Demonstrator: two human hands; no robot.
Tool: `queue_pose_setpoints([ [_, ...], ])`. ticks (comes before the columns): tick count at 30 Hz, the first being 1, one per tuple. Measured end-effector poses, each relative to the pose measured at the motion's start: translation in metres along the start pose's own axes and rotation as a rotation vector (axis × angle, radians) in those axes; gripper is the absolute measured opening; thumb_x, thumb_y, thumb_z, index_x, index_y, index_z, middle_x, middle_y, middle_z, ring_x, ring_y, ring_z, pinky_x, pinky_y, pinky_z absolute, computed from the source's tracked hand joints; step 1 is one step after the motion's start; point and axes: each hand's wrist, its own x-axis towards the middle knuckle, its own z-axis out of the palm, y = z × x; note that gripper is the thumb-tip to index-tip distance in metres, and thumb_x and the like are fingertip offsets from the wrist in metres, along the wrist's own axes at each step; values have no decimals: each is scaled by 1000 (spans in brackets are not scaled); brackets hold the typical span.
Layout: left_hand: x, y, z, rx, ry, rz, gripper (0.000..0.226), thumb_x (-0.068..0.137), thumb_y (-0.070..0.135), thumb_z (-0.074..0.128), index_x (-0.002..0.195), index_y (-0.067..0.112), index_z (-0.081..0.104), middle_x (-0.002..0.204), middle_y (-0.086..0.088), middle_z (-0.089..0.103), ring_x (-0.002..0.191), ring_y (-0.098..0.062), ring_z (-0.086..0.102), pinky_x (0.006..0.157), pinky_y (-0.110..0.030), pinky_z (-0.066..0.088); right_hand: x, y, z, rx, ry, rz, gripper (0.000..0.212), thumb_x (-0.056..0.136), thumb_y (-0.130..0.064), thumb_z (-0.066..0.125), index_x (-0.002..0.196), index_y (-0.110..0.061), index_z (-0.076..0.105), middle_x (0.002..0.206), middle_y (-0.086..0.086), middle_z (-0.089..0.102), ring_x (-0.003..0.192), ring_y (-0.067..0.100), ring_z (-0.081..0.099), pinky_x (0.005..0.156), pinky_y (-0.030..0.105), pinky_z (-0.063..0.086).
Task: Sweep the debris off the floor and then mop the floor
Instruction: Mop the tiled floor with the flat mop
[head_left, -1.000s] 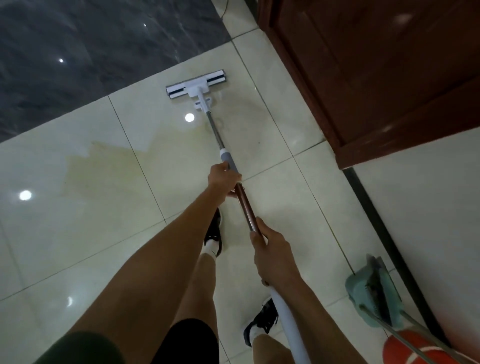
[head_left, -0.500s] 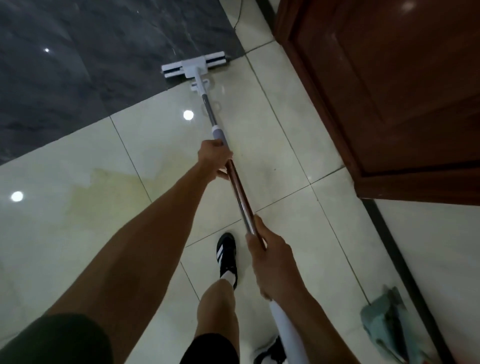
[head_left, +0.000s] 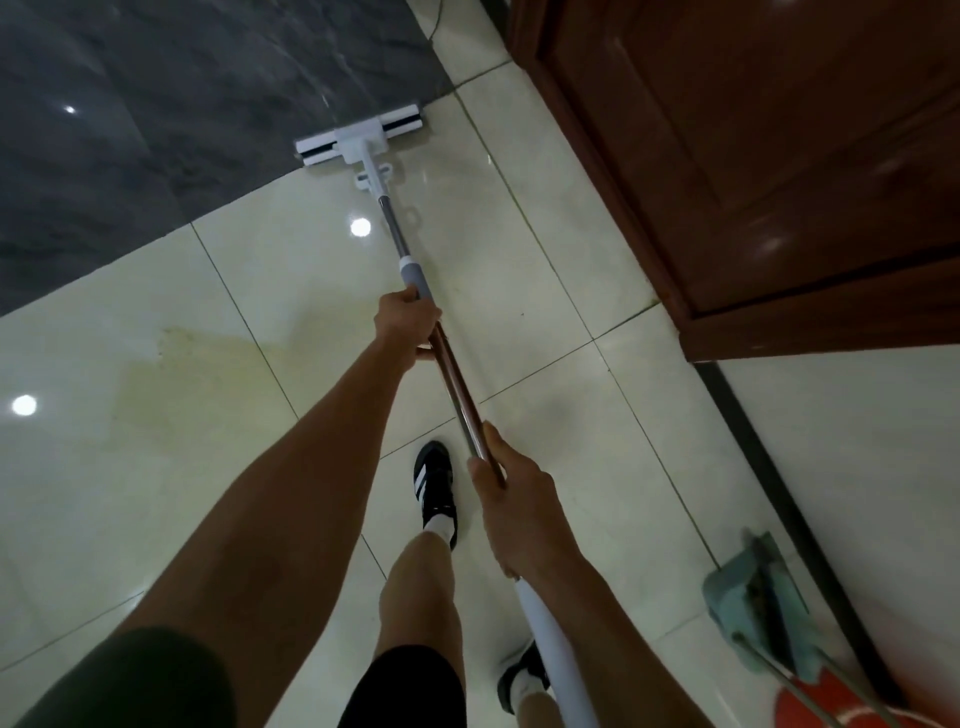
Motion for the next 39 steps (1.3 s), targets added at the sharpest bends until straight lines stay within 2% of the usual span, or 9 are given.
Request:
queue_pose_setpoints([
  [4,-11,-25,8,-11,2,-22,36,89,4,67,123,15,62,102,-17,69,85,-34,73,62,-47,62,-18,25,0,15,1,-4,50,107,-35,42,155,-27,34,144,-2,56,126,12,58,101,19,44],
  [11,-38,-58,18,21,3,-34,29,89,6,69,117,11,65,98,-16,70,79,-32,74,63,-50,62,-53,54,-9,8,-11,-17,50,107,-36,42,155,-26,35,140,0,59,121,15,61,102,25,47],
  [14,-46,-65,20,-5,-22,-35,43,89,5,68,129,20,61,100,-15,70,83,-31,74,67,-50,63,-60,64,-11,14,-12,4,50,106,-40,43,154,-31,36,119,-1,67,93,17,68,79,29,57],
  [16,-47,-68,21,-29,-35,-31,59,90,5,68,142,26,52,104,-14,70,86,-31,74,68,-51,62,-59,68,-11,20,-29,36,51,105,-43,44,154,-32,34,104,0,63,75,13,59,60,24,51],
  [18,-46,-69,24,-41,-34,-42,69,90,6,67,150,28,41,107,-14,69,89,-30,73,70,-51,62,-57,67,-11,13,-41,76,51,104,-44,44,153,-31,33,106,8,66,69,13,56,47,22,48],
  [20,-46,-70,27,-53,-33,-58,72,91,5,65,154,22,34,108,-15,68,91,-31,73,73,-50,62,-53,63,-12,34,-48,137,41,103,-43,46,143,-33,44,96,7,67,54,12,55,39,23,45],
  [24,-44,-72,28,-70,-59,-85,42,91,7,63,133,7,55,96,-15,68,89,-33,73,70,-50,62,-43,59,-9,-7,-60,201,23,102,-40,48,115,-24,56,79,2,64,46,14,57,45,30,53],
  [29,-36,-68,32,-169,-76,-109,23,93,3,58,115,4,58,90,-17,62,69,-29,67,64,-50,62,-26,51,-3,-139,-21,175,32,103,-42,45,126,-22,54,94,2,66,75,19,63,71,39,61],
  [39,-43,-76,45,-372,-146,-181,14,103,19,51,110,8,53,91,-13,62,60,-24,60,60,-36,58,-23,56,-9,-58,9,195,25,101,-44,49,117,-29,59,81,-3,66,66,18,64,67,40,61],
])
